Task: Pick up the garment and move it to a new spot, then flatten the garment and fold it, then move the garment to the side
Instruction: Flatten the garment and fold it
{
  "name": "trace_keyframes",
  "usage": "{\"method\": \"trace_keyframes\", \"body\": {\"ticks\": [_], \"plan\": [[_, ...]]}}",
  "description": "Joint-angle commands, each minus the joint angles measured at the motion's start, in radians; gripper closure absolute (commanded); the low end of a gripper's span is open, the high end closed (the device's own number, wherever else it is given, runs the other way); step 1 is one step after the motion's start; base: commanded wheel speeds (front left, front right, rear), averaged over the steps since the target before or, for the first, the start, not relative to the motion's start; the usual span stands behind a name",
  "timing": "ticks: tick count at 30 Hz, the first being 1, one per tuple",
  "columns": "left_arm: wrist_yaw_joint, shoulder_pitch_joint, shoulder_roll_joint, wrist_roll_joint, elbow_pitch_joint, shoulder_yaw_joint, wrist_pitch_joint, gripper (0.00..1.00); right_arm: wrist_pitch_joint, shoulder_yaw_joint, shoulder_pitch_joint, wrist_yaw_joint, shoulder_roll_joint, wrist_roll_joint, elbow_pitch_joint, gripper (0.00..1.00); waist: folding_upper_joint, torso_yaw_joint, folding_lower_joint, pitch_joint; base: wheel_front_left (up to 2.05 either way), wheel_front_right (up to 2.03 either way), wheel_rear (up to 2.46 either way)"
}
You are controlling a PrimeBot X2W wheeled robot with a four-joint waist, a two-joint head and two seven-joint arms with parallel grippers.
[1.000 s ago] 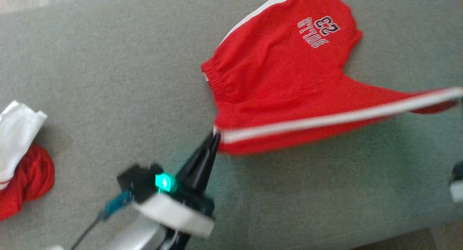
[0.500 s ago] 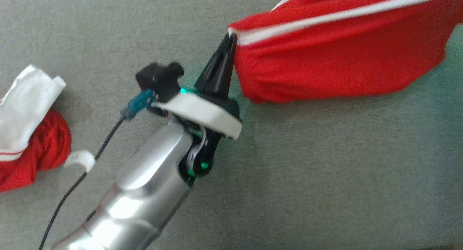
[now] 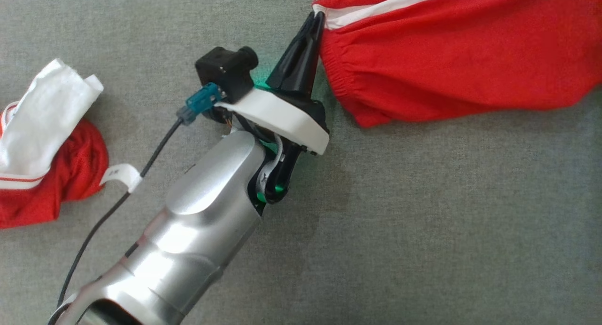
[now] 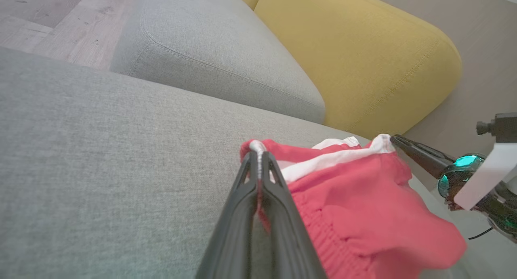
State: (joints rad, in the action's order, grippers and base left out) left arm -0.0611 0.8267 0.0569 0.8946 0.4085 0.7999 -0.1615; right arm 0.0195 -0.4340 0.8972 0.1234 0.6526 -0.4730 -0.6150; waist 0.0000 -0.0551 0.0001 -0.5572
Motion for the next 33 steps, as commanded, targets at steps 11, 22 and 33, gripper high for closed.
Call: {"method": "trace_keyframes", "body": {"ticks": [11, 22, 33], "plan": [[-0.025, 0.02, -0.001, -0.075, 0.016, -0.01, -0.089, 0.0, 0.178, -0.07, 0.023, 0.007, -0.049, -0.114, -0.156, 0.0, 0.0, -0.005, -0.0001, 0.035, 0.0, 0.0, 0.0], [-0.165, -0.216, 0.061, -0.412, -0.233, -0.141, -0.1, 0.0, 0.024, -0.181, -0.08, 0.007, 0.023, -0.332, -0.232, 0.0, 0.0, -0.048, -0.0001, 0.092, 0.0, 0.0, 0.0], [-0.172, -0.426, 0.089, -0.515, -0.35, -0.256, -0.1, 0.0, -0.006, -0.171, -0.126, 0.007, 0.042, -0.49, -0.279, 1.0, 0.0, -0.051, -0.0001, 0.159, 0.0, 0.0, 0.0]]}}
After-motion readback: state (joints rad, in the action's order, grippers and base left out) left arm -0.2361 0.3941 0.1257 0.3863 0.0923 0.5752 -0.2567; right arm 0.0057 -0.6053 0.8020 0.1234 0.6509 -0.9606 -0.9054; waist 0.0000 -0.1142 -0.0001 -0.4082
